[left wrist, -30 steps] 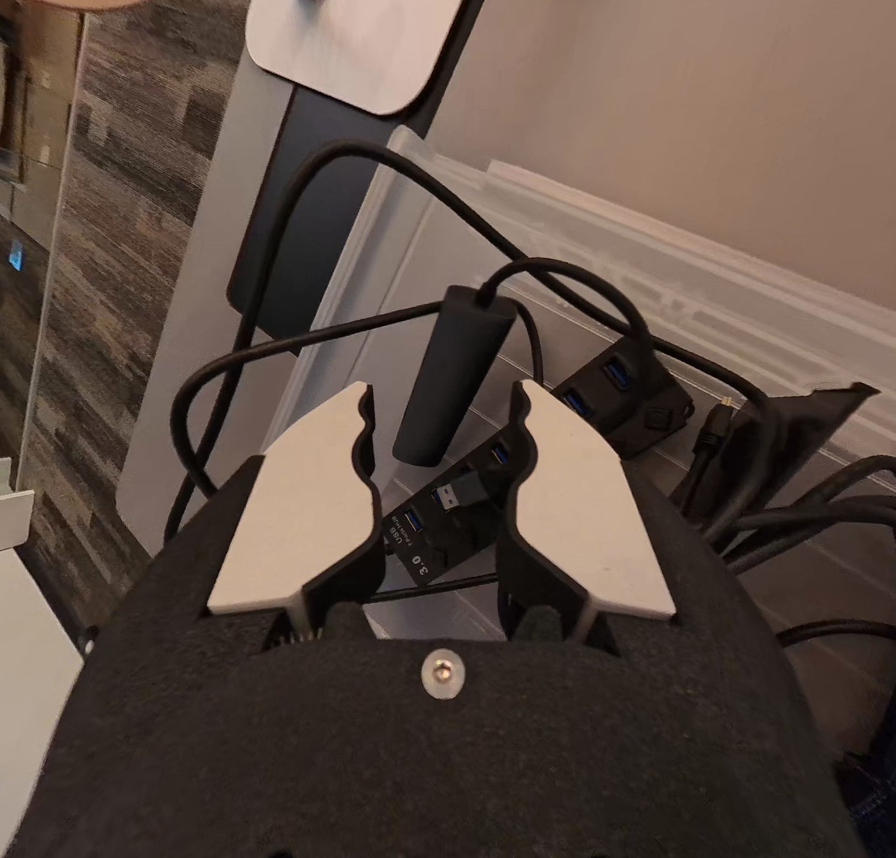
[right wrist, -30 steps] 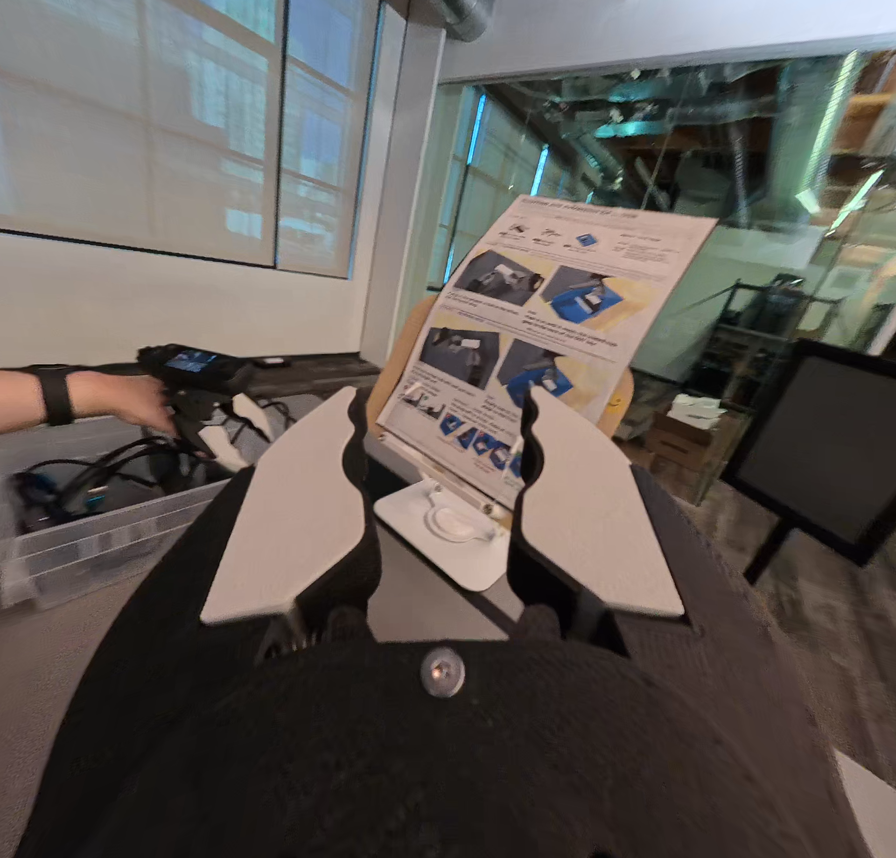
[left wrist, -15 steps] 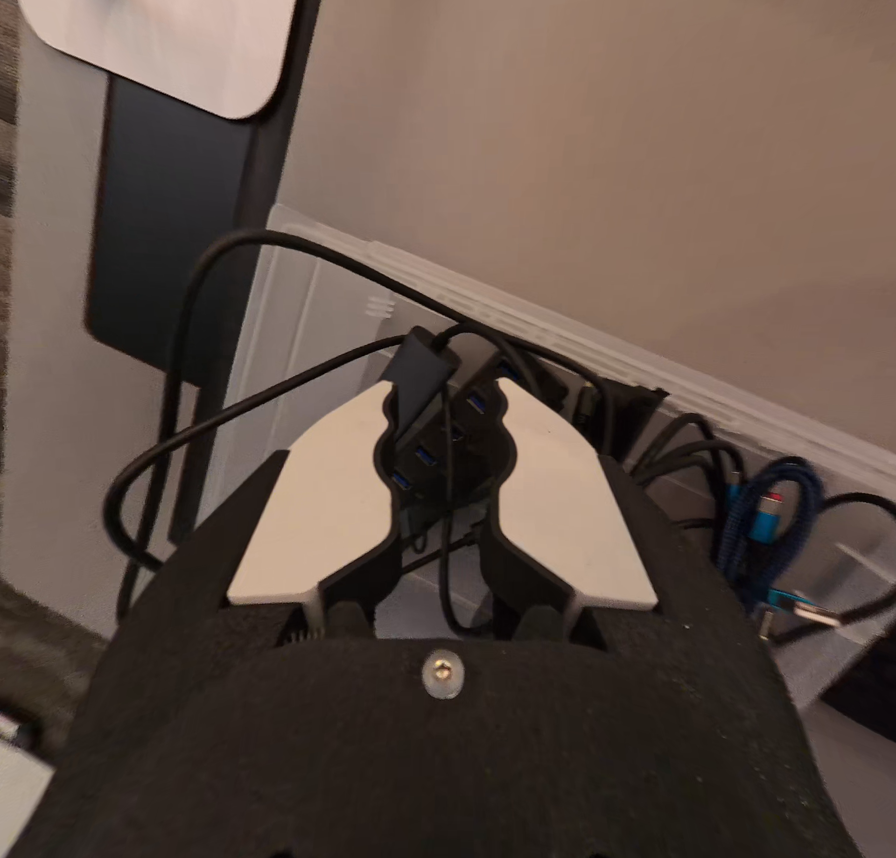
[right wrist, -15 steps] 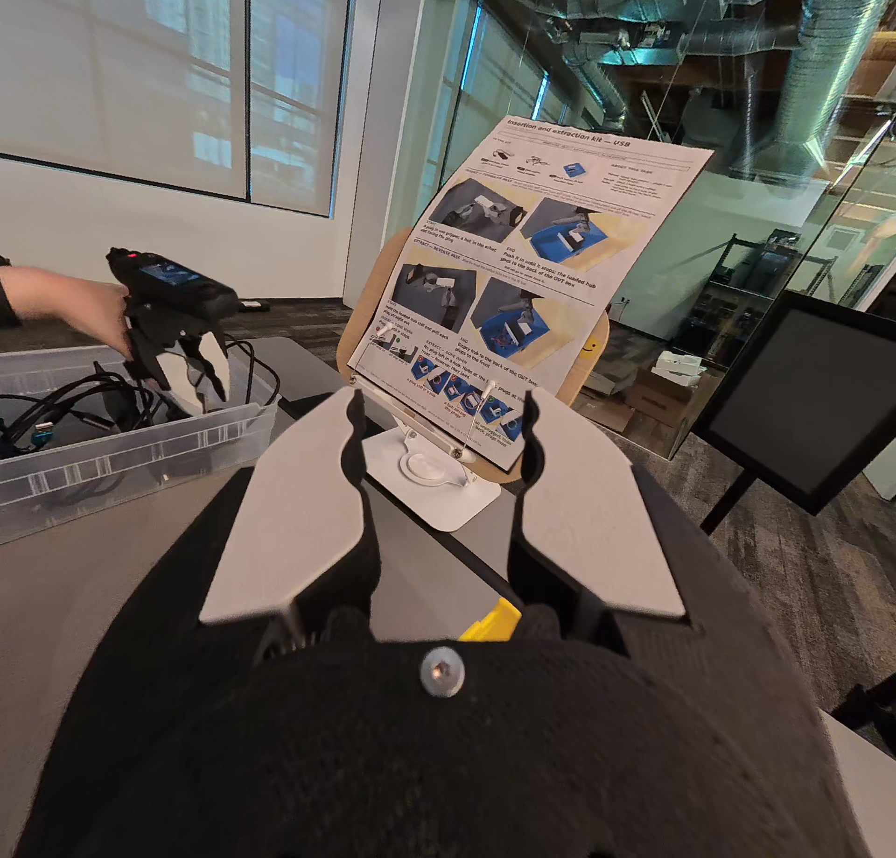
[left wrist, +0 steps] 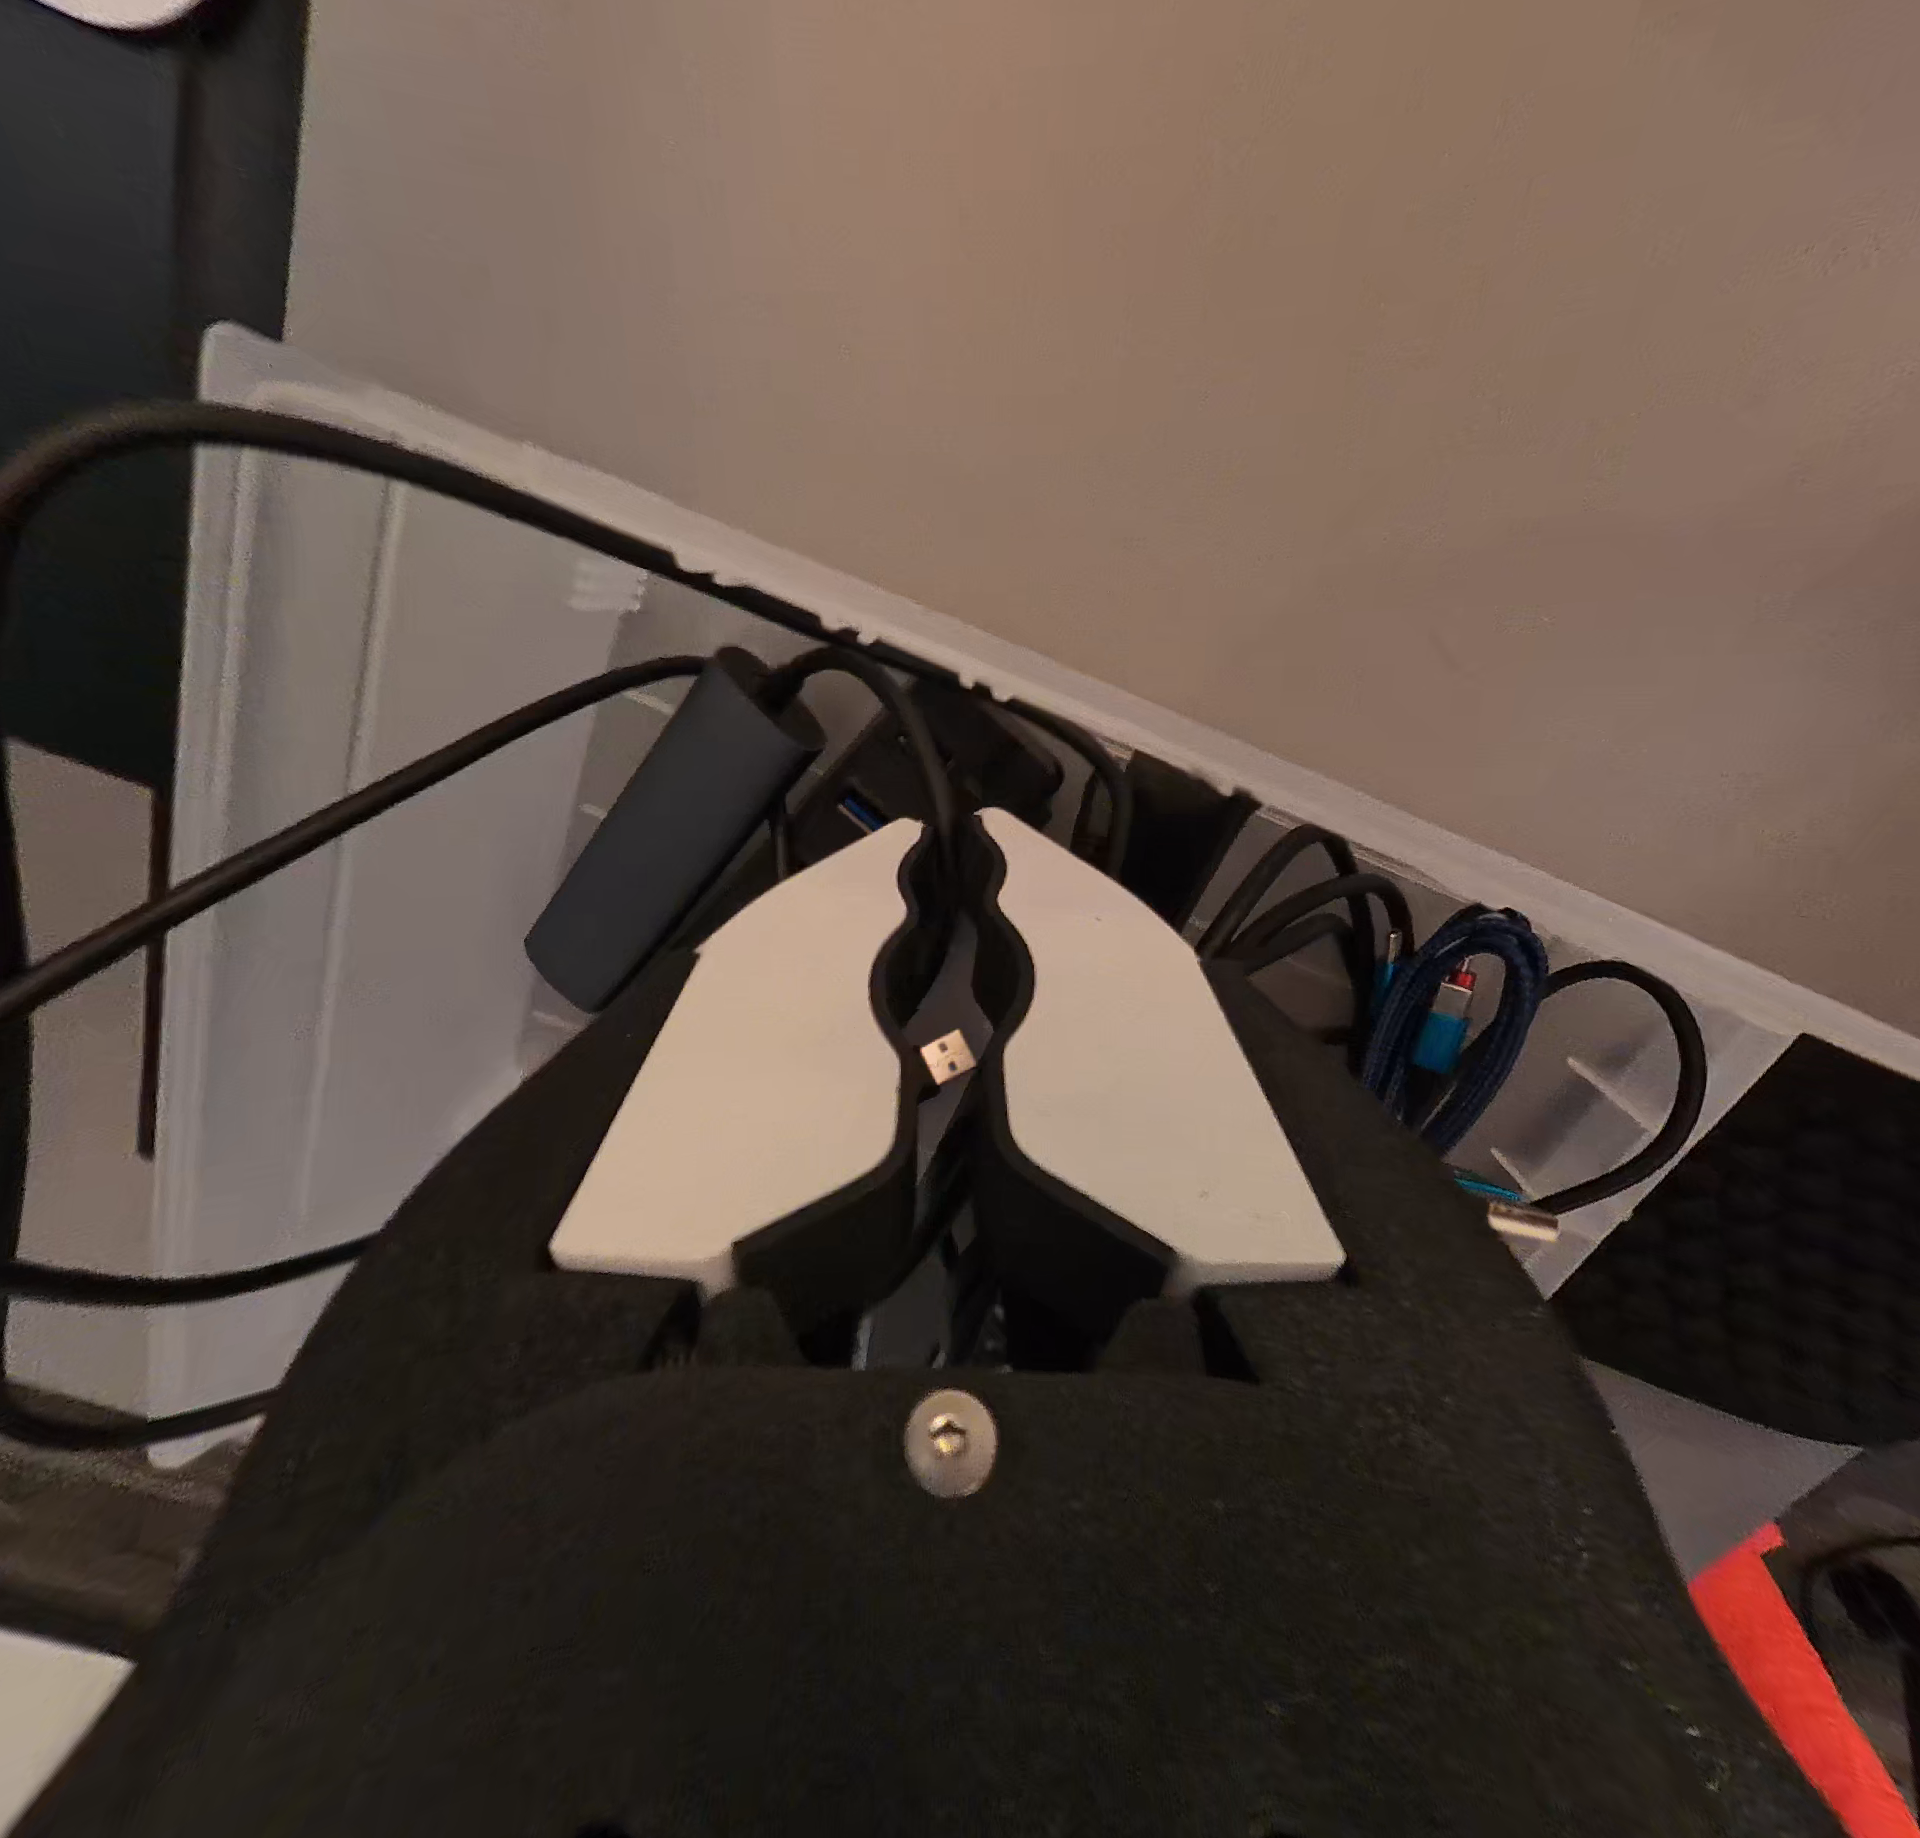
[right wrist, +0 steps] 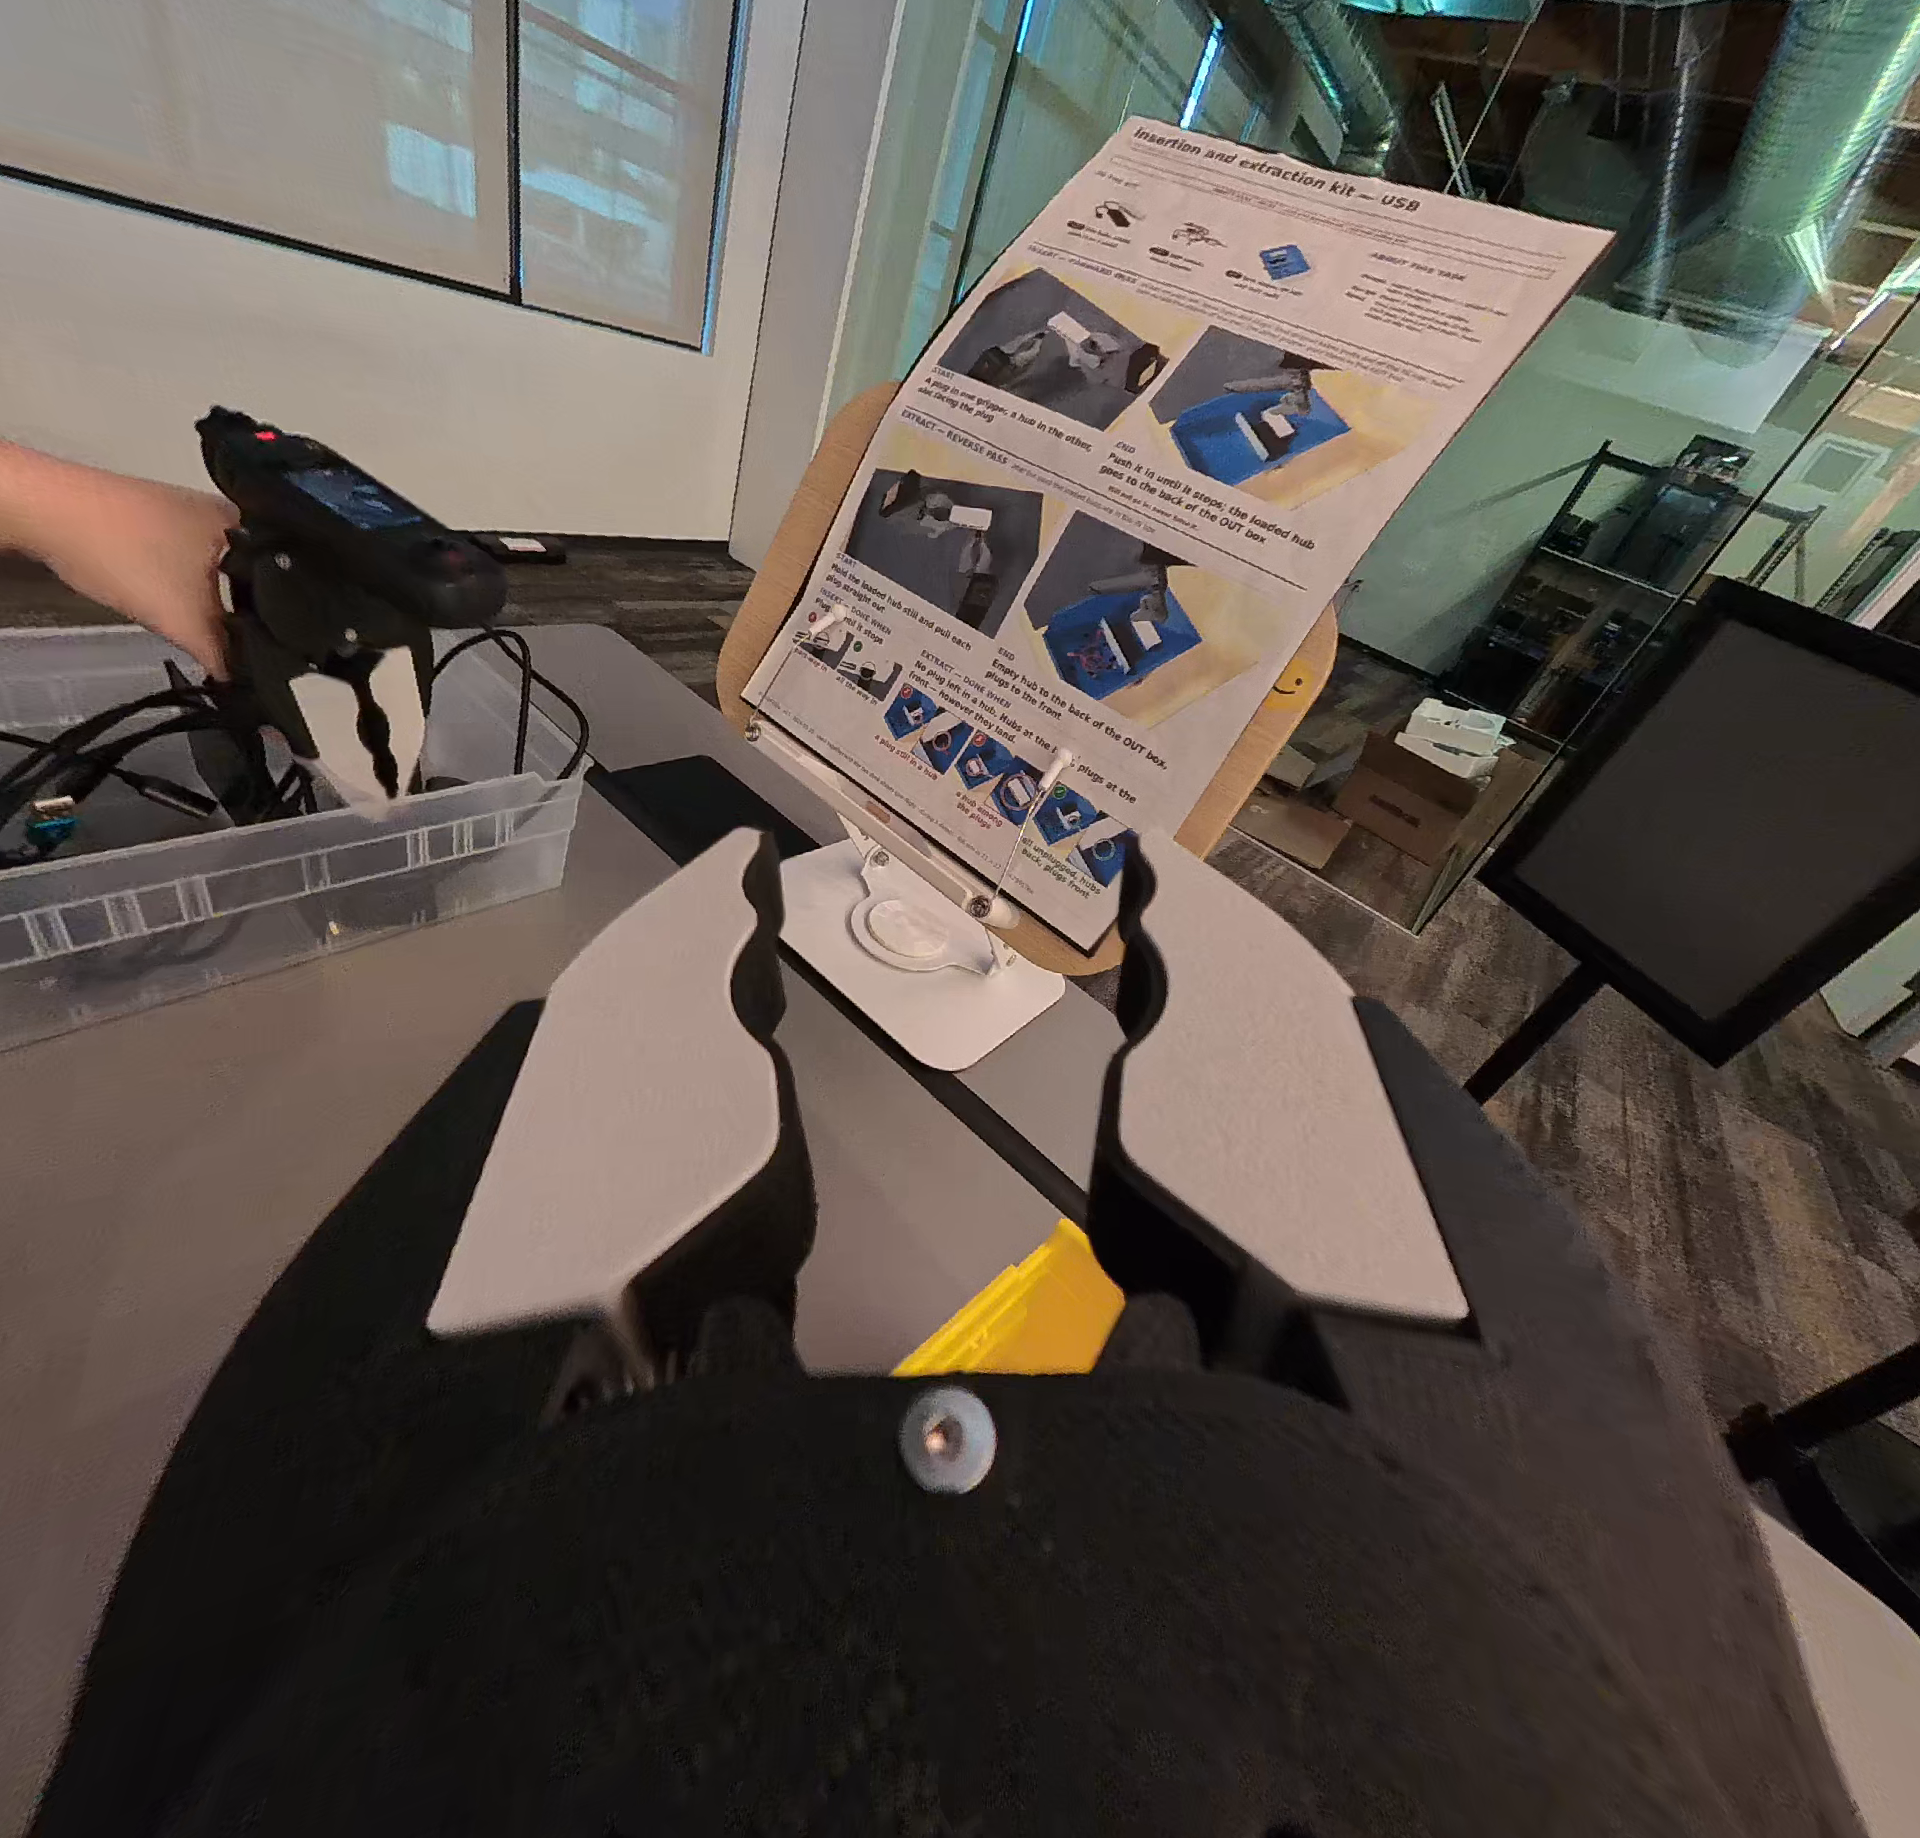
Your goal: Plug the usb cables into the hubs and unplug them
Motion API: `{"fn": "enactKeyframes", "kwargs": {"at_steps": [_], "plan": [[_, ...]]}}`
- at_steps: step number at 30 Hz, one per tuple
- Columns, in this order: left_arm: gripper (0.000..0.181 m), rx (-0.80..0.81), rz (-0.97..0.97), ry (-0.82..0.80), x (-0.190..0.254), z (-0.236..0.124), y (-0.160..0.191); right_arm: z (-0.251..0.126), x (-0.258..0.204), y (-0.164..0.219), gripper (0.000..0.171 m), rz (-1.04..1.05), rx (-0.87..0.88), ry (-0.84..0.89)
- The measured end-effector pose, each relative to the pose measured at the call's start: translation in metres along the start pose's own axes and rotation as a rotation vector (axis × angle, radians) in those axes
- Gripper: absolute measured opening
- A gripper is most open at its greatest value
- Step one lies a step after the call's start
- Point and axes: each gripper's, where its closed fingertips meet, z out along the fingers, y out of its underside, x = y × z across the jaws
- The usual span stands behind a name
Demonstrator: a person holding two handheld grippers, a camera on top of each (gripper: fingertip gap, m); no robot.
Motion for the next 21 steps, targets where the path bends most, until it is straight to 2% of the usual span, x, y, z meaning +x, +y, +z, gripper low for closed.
{"fn": "enactKeyframes", "kwargs": {"at_steps": [5,13,21], "plan": [[0.004,0.015,-0.005,-0.083,-0.013,-0.018,0.0,0.001,-0.002,0.001,0.063,-0.02,-0.006,-0.004],[0.004,0.116,-0.069,-0.273,-0.046,-0.083,-0.013,0.007,0.001,0.012,0.063,0.0,-0.031,-0.018],[0.004,0.273,-0.008,-0.34,-0.016,-0.162,-0.058,0.017,-0.008,0.023,0.063,-0.024,-0.08,-0.042]]}}
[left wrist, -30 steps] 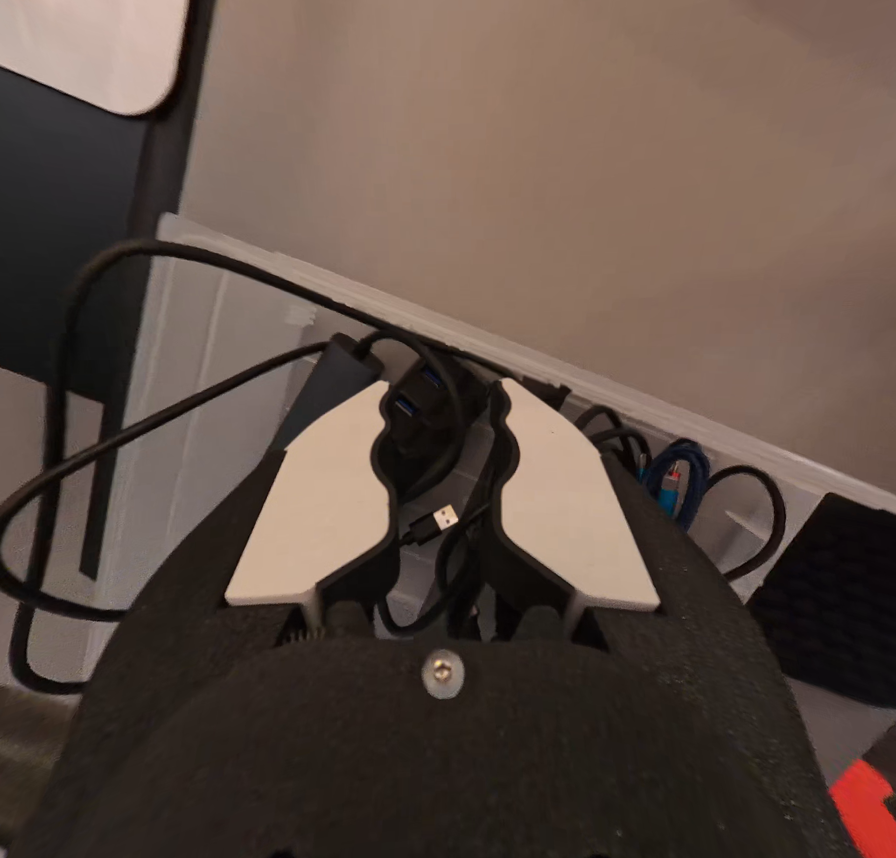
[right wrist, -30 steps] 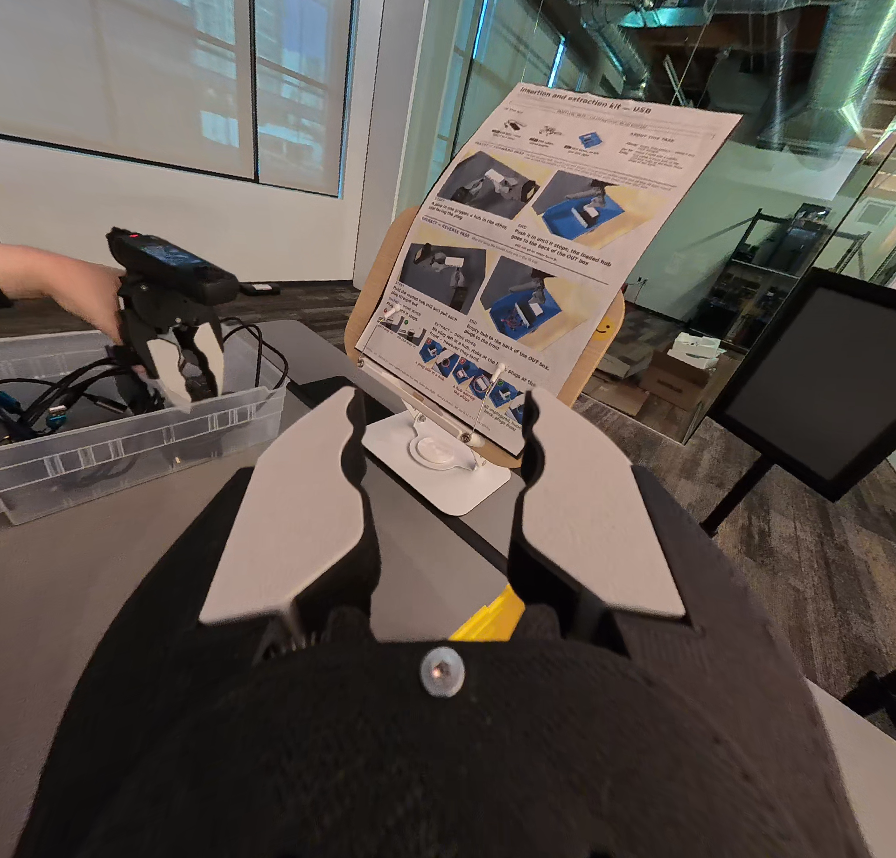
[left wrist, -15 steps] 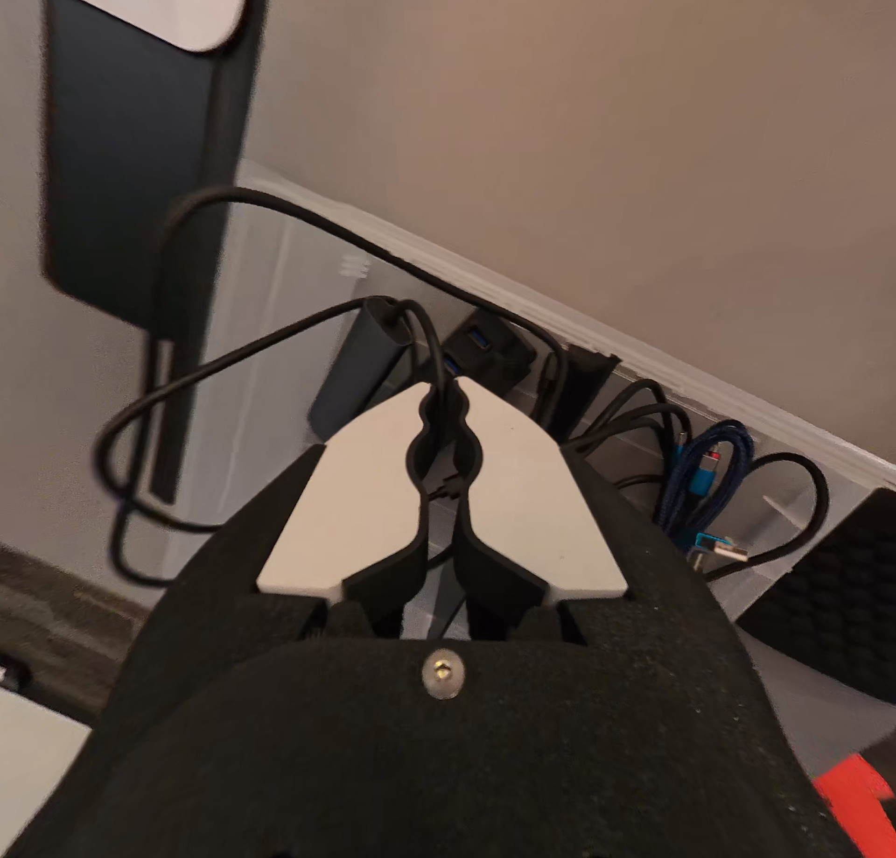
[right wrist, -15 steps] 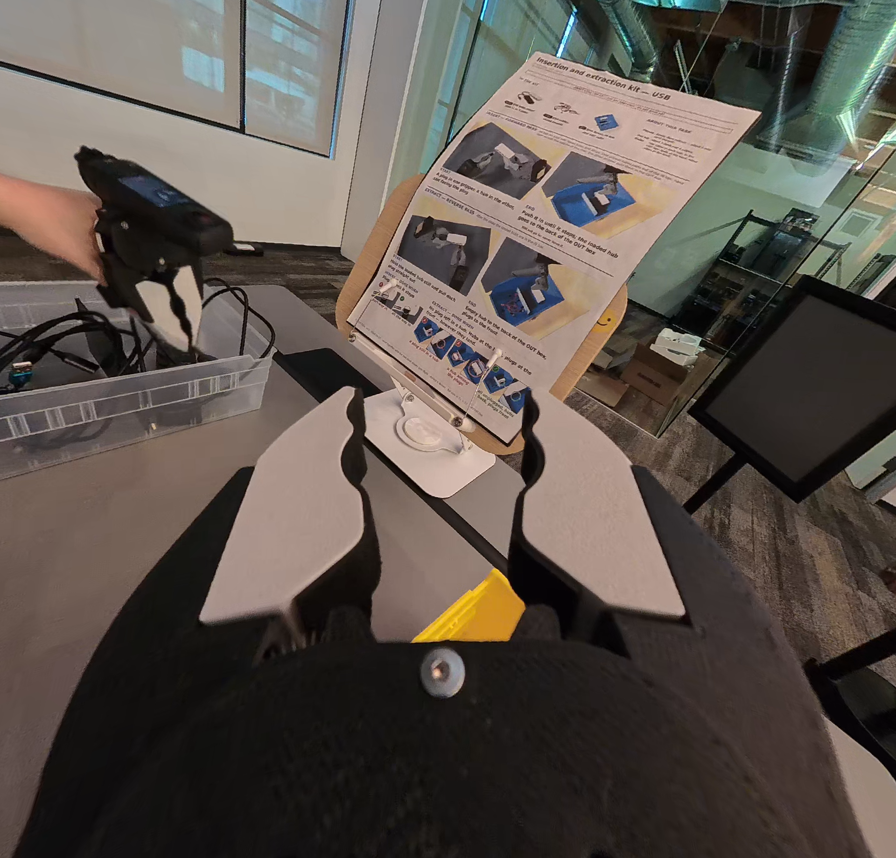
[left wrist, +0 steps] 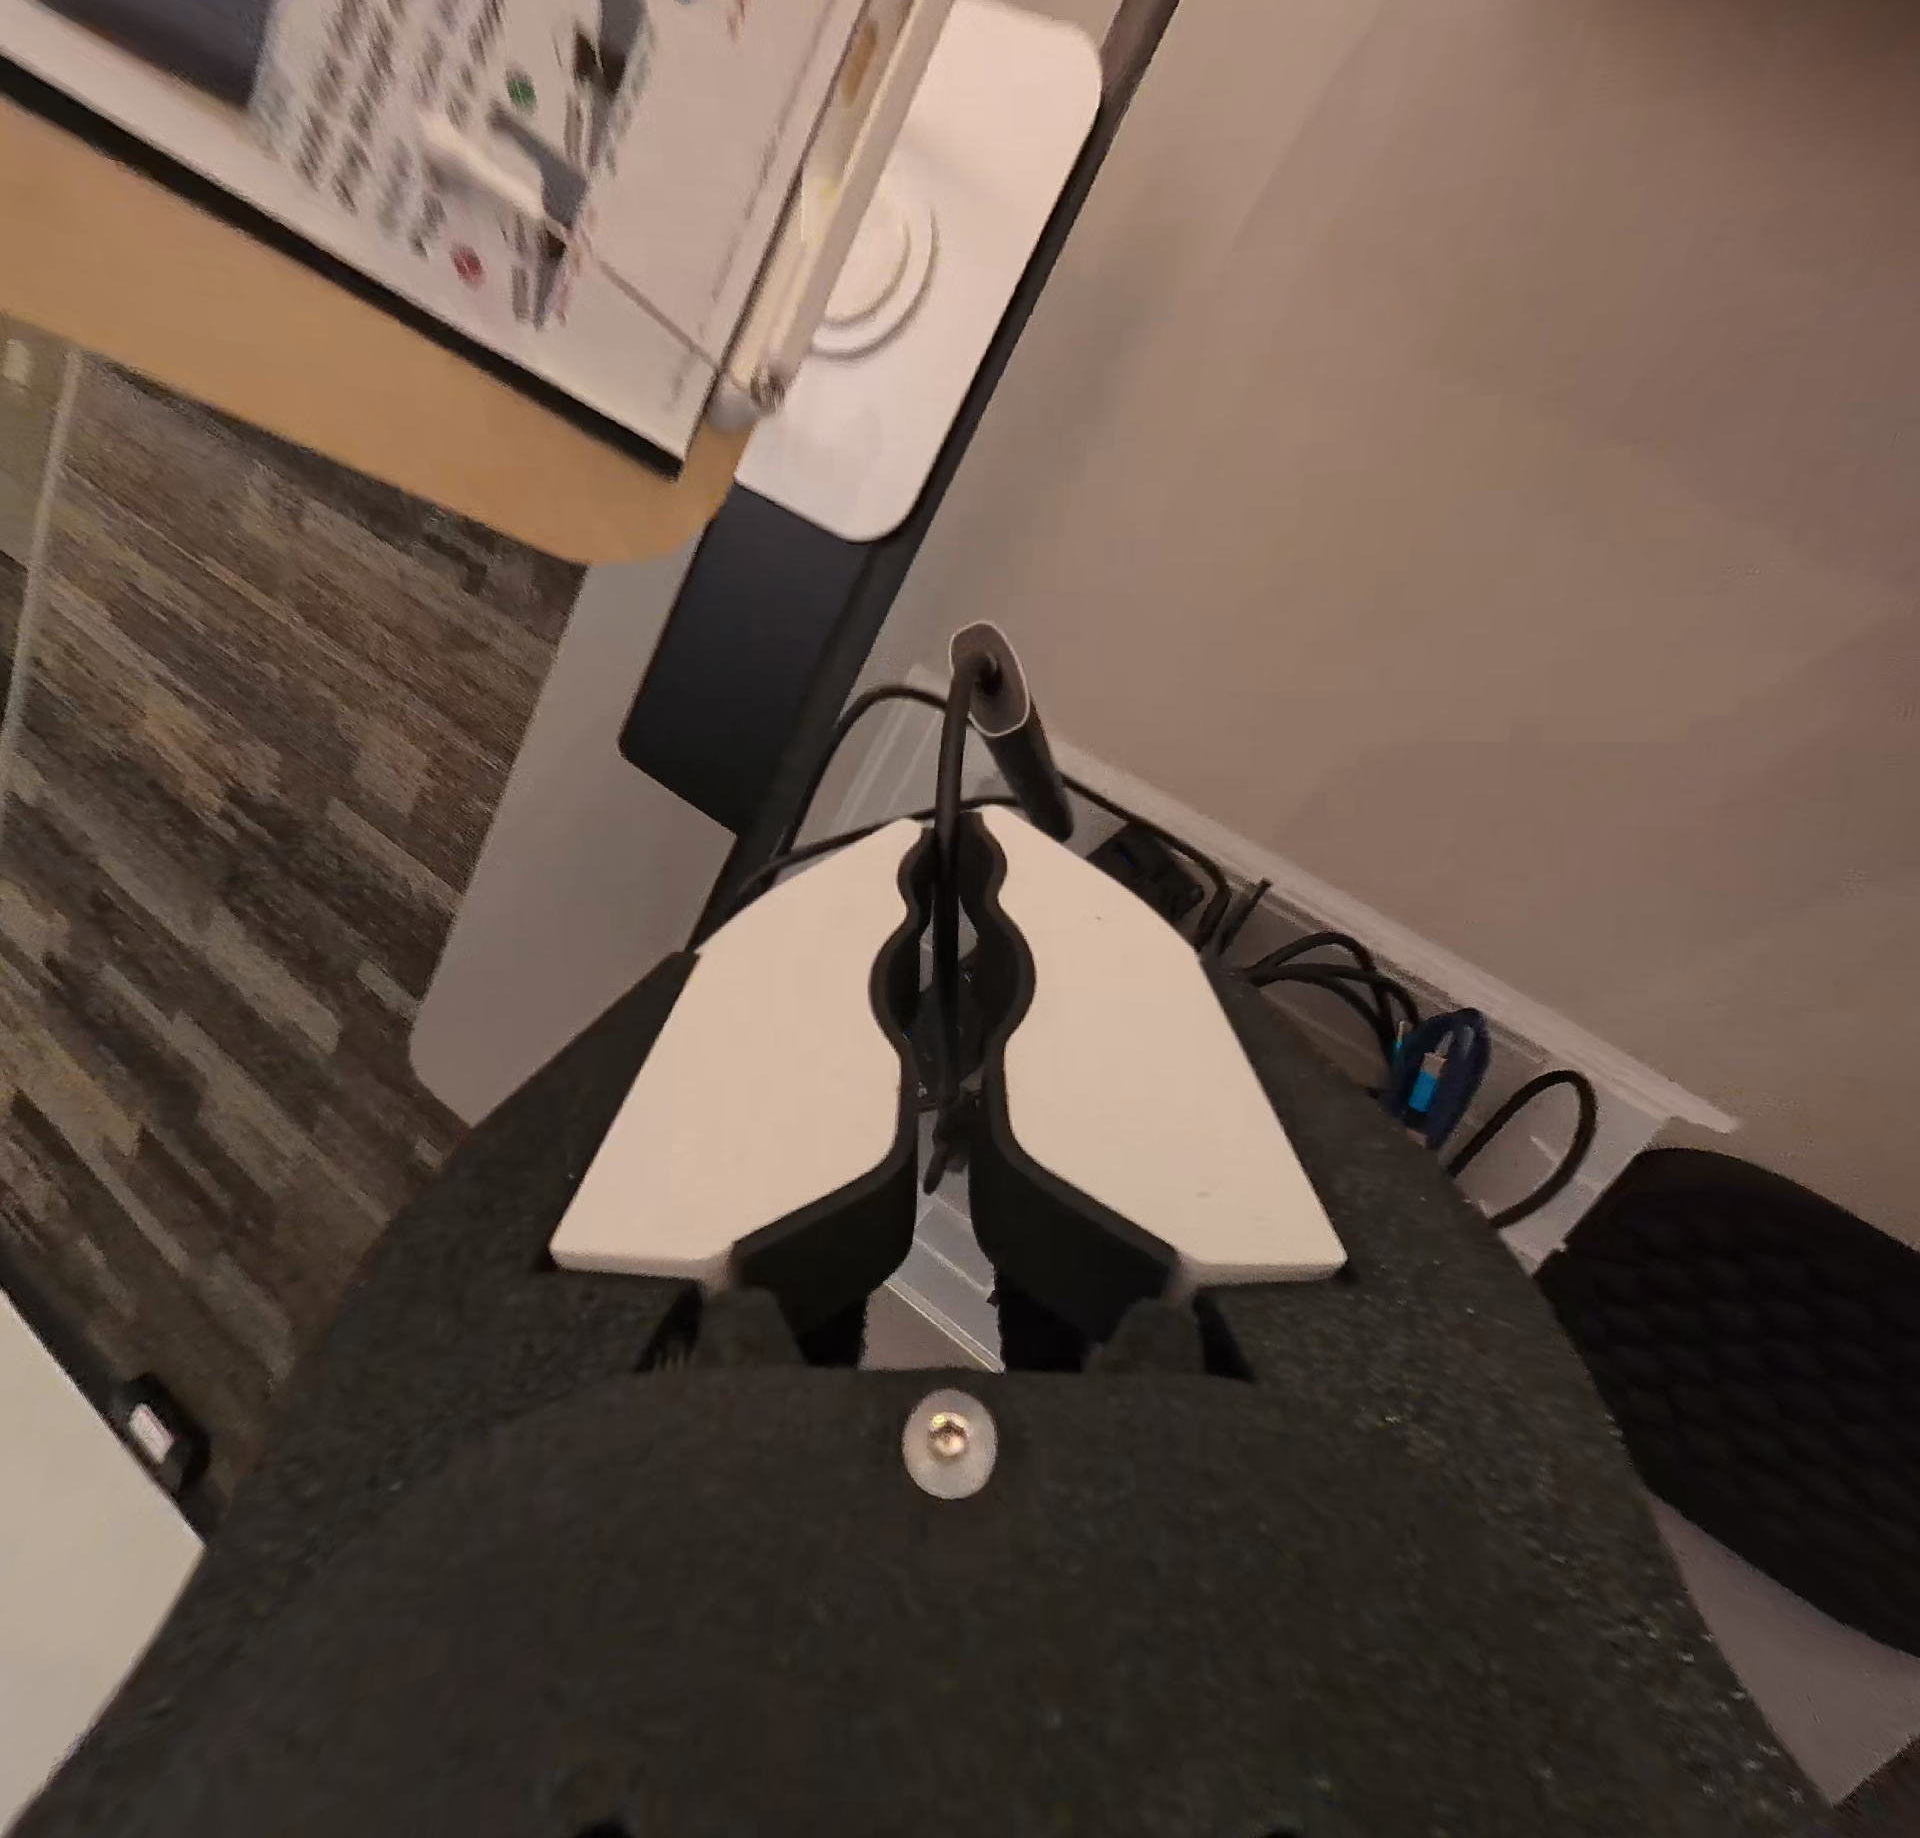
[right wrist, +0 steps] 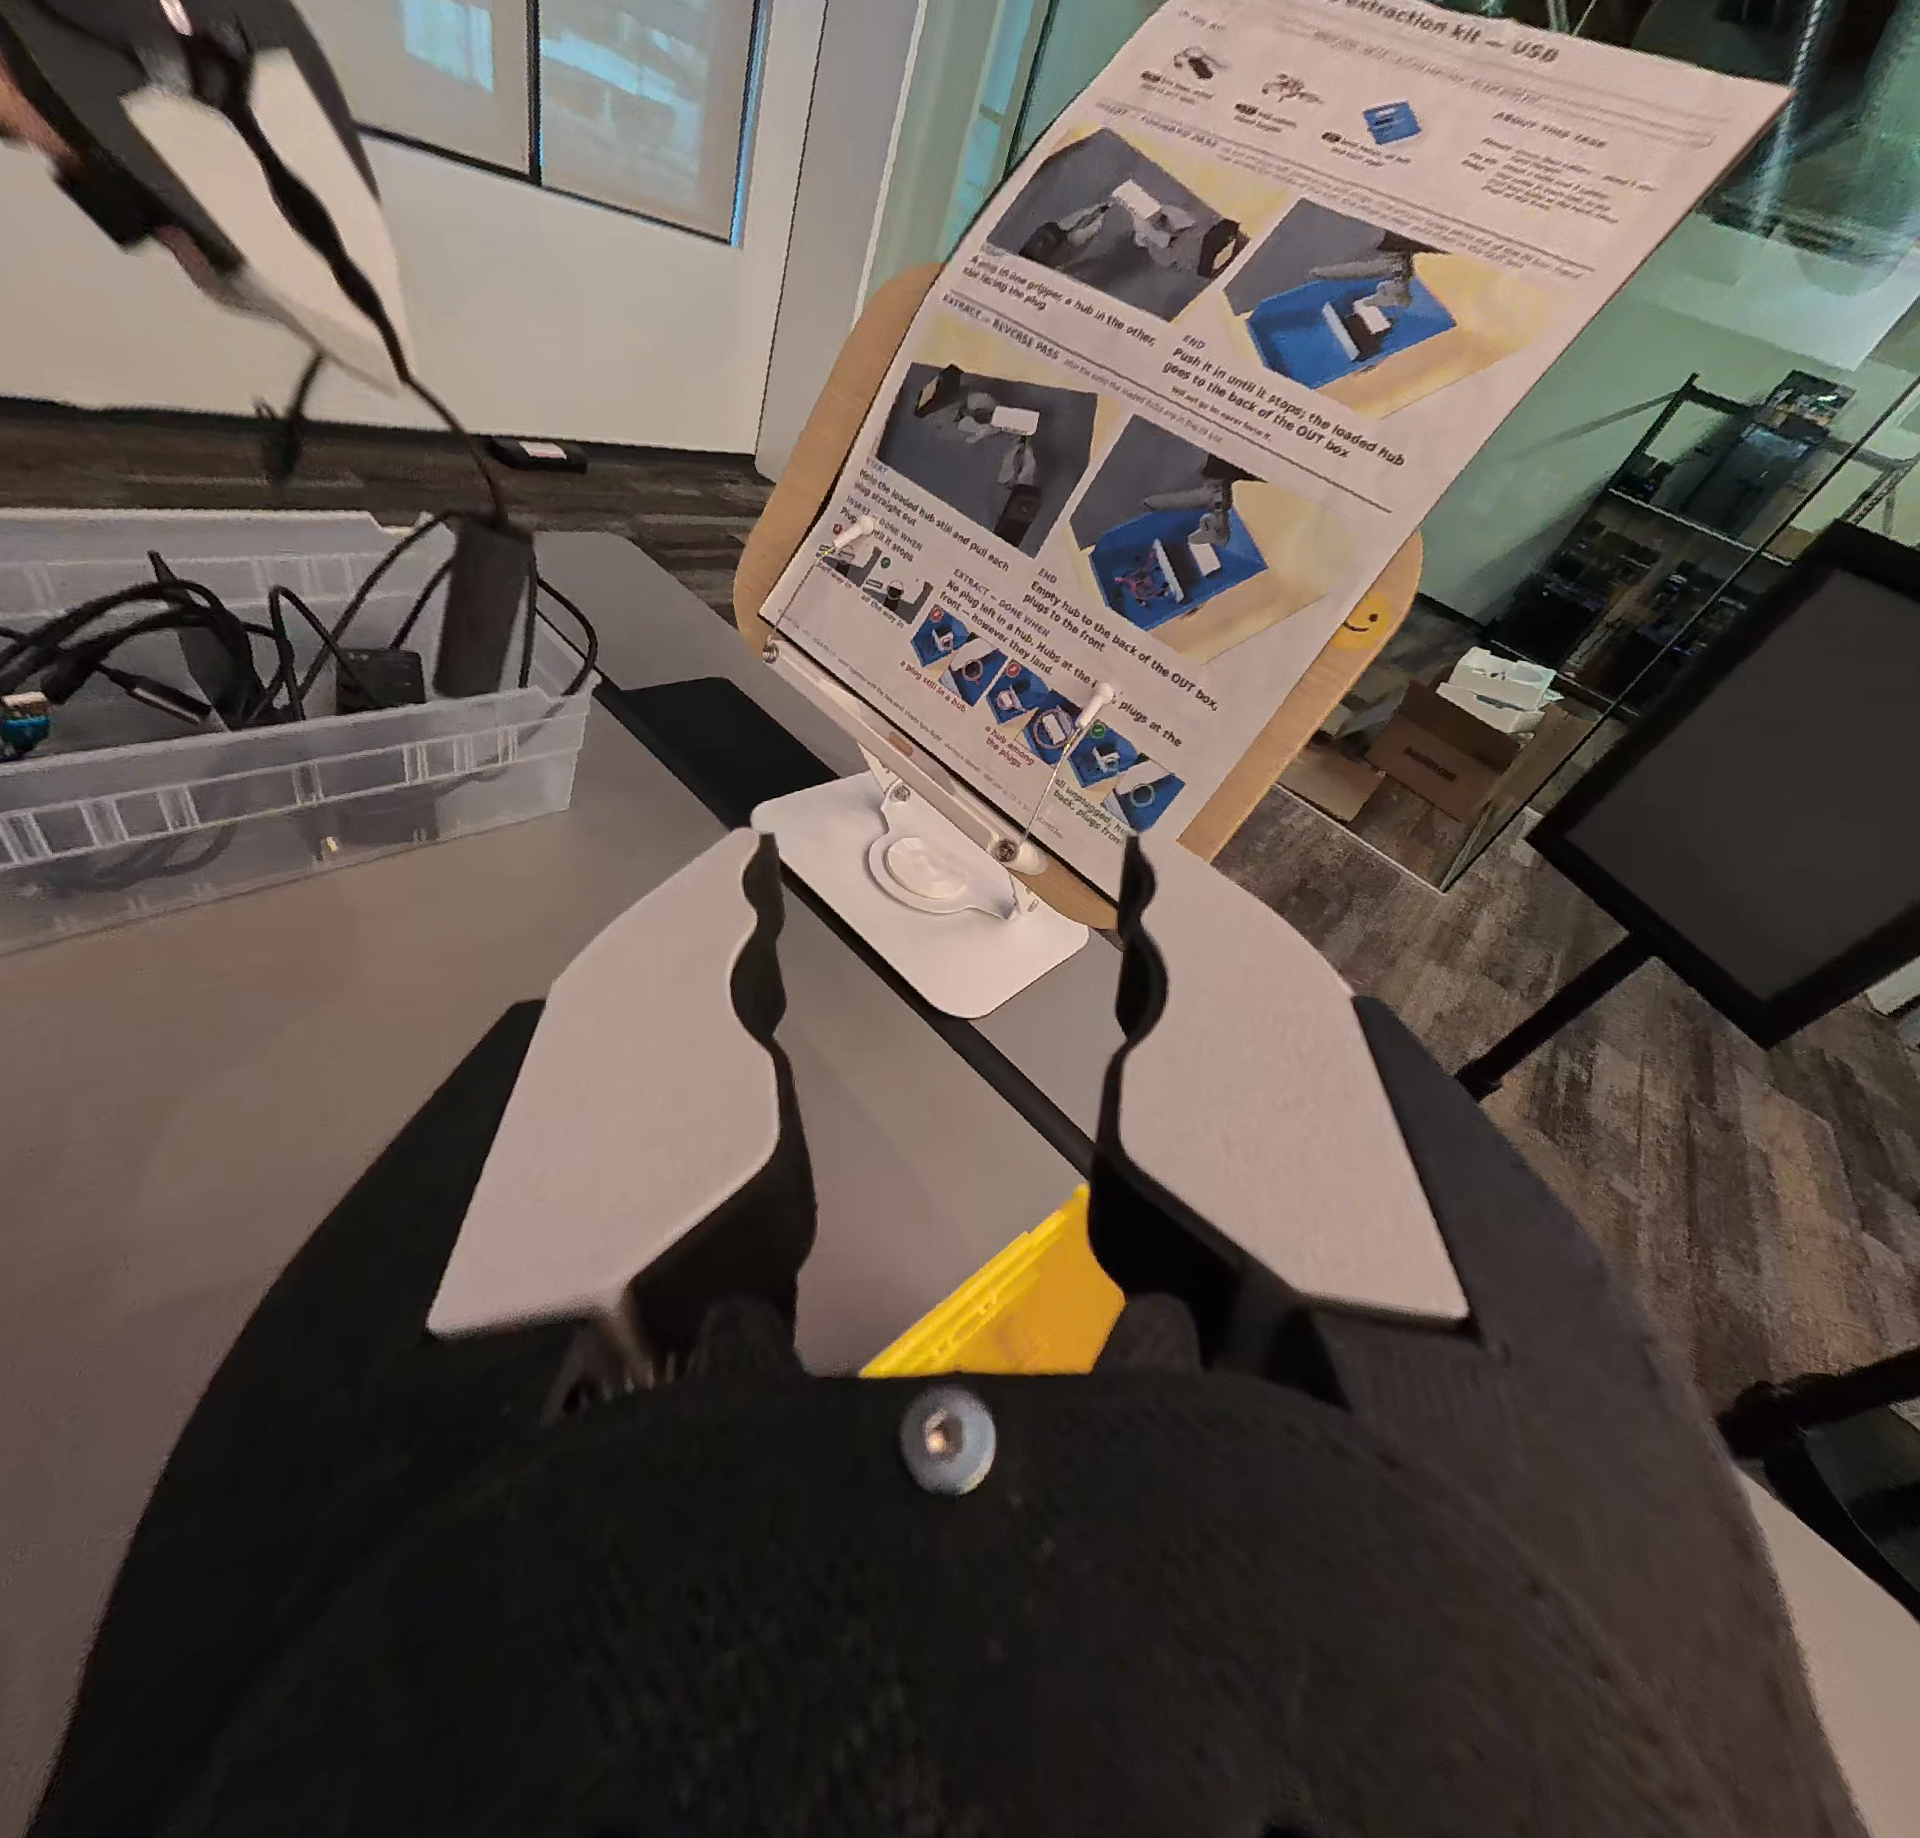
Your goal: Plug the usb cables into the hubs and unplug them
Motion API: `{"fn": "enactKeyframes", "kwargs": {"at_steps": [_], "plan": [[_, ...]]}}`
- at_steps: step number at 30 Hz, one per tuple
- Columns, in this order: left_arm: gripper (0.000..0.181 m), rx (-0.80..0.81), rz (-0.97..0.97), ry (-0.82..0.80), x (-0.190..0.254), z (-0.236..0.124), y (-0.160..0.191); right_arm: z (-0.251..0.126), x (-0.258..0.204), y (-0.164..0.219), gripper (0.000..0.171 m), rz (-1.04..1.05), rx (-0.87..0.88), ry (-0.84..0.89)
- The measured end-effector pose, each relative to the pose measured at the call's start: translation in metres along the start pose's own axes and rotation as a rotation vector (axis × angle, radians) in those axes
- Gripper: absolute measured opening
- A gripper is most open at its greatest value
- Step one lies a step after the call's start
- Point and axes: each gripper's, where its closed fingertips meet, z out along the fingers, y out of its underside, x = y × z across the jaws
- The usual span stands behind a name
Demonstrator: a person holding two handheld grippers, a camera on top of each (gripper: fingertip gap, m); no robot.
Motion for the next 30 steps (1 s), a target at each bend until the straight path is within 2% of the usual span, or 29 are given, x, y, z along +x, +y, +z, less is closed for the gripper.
{"fn": "enactKeyframes", "kwargs": {"at_steps": [6,9,15,17,18,20,21,26,29,30], "plan": [[0.004,0.084,0.073,-0.011,0.045,-0.049,-0.064,0.003,-0.009,0.001,0.063,-0.055,-0.022,-0.011],[0.004,0.115,0.104,0.051,0.083,-0.055,-0.092,0.01,-0.033,0.001,0.063,-0.019,-0.011,-0.138],[0.004,0.175,0.261,0.192,0.166,-0.044,-0.128,0.021,-0.114,-0.015,0.063,-0.063,0.093,-0.468],[0.004,0.182,0.302,0.209,0.184,-0.038,-0.135,0.023,-0.128,-0.017,0.058,-0.04,0.089,-0.524],[0.004,0.186,0.313,0.213,0.19,-0.036,-0.137,0.025,-0.132,-0.016,0.049,-0.031,0.08,-0.545],[0.004,0.197,0.315,0.233,0.198,-0.033,-0.141,0.023,-0.144,-0.011,0.028,-0.017,0.06,-0.631],[0.004,0.204,0.311,0.235,0.198,-0.032,-0.143,0.02,-0.15,-0.009,0.005,-0.016,0.054,-0.69],[0.004,0.244,0.176,0.319,0.194,-0.029,-0.129,0.026,-0.166,-0.002,0.004,0.146,-0.066,-0.774],[0.02,0.372,0.069,0.265,0.176,-0.039,-0.116,0.039,-0.18,0.024,0.004,0.203,-0.25,-0.759],[0.018,0.427,0.033,0.252,0.172,-0.046,-0.11,0.045,-0.184,0.034,0.004,0.231,-0.309,-0.741]]}}
